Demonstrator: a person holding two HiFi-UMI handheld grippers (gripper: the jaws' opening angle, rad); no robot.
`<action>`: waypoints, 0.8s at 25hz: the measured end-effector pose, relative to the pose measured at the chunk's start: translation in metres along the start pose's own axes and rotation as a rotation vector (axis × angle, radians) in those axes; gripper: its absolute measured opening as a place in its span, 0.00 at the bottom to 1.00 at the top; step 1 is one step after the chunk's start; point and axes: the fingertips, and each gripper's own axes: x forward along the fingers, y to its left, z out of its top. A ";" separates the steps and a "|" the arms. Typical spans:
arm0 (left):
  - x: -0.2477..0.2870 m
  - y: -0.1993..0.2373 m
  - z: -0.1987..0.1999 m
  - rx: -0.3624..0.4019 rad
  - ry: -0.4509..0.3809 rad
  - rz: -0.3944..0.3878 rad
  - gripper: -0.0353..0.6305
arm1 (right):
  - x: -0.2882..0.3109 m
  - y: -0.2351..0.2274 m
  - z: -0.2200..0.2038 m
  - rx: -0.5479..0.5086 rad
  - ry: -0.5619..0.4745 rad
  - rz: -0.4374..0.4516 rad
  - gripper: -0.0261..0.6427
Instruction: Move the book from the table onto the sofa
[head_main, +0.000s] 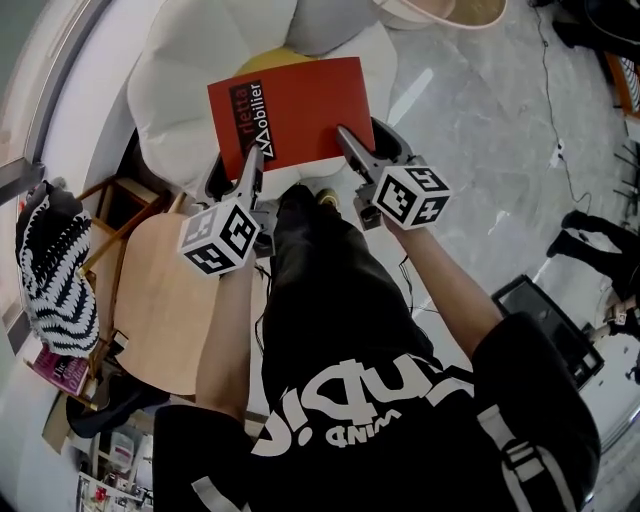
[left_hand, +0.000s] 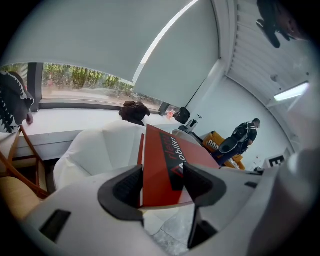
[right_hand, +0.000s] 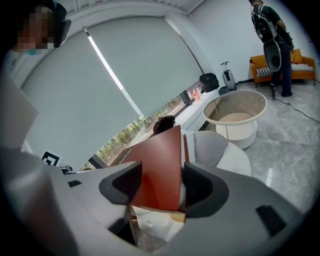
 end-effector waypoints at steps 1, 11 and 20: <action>0.006 0.005 -0.003 0.002 0.003 -0.001 0.45 | 0.005 -0.003 -0.004 0.002 0.001 -0.001 0.43; 0.061 0.046 -0.034 0.002 0.013 0.010 0.45 | 0.062 -0.043 -0.041 0.009 0.023 -0.016 0.43; 0.118 0.090 -0.059 0.011 0.022 0.023 0.45 | 0.124 -0.079 -0.076 0.020 0.042 -0.013 0.43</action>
